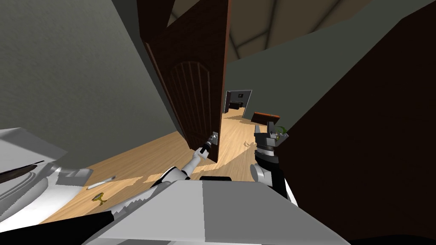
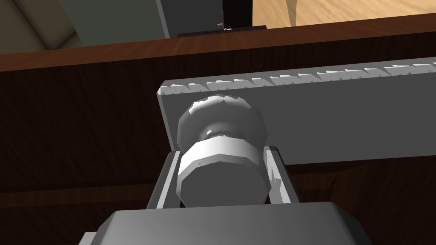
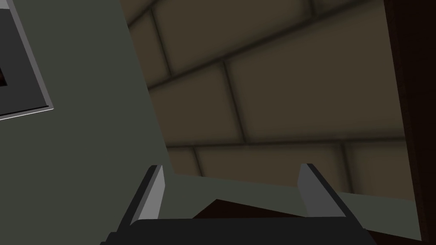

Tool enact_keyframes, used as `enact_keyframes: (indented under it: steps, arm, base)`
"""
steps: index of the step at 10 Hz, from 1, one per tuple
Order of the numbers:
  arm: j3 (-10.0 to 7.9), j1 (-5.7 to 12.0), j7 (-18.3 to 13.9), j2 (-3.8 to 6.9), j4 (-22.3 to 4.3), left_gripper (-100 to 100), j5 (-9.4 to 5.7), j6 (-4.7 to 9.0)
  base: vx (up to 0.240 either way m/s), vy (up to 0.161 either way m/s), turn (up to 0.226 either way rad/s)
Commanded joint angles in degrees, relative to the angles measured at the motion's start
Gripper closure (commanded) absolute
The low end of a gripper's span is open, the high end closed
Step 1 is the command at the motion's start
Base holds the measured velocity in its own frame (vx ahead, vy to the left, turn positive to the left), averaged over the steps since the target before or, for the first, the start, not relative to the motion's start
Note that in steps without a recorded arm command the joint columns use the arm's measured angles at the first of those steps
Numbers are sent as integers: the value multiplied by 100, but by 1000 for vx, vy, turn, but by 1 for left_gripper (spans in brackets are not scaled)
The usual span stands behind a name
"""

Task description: Push the door open

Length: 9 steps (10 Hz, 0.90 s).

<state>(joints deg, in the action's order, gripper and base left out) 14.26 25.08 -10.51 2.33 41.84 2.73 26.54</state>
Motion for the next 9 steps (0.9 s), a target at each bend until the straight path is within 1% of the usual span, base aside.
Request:
enact_keyframes:
  steps: [1, 3, 5, 8, 9]
  arm:
    - [-76, 1, 28, 50, -9, 100, -22, -3]
    - [-142, 3, 53, 86, -17, 100, -40, -6]
    - [-224, 4, 84, 125, -26, 100, -63, -10]
    - [-426, 8, 159, 205, -50, 100, -120, -19]
    - [-465, 9, 174, 217, -54, 100, -131, -21]
  base:
    - [56, -57, 30]
    - [97, -108, 42]
    - [148, -100, 34]
    - [167, -135, 47]
    - [146, -133, 67]
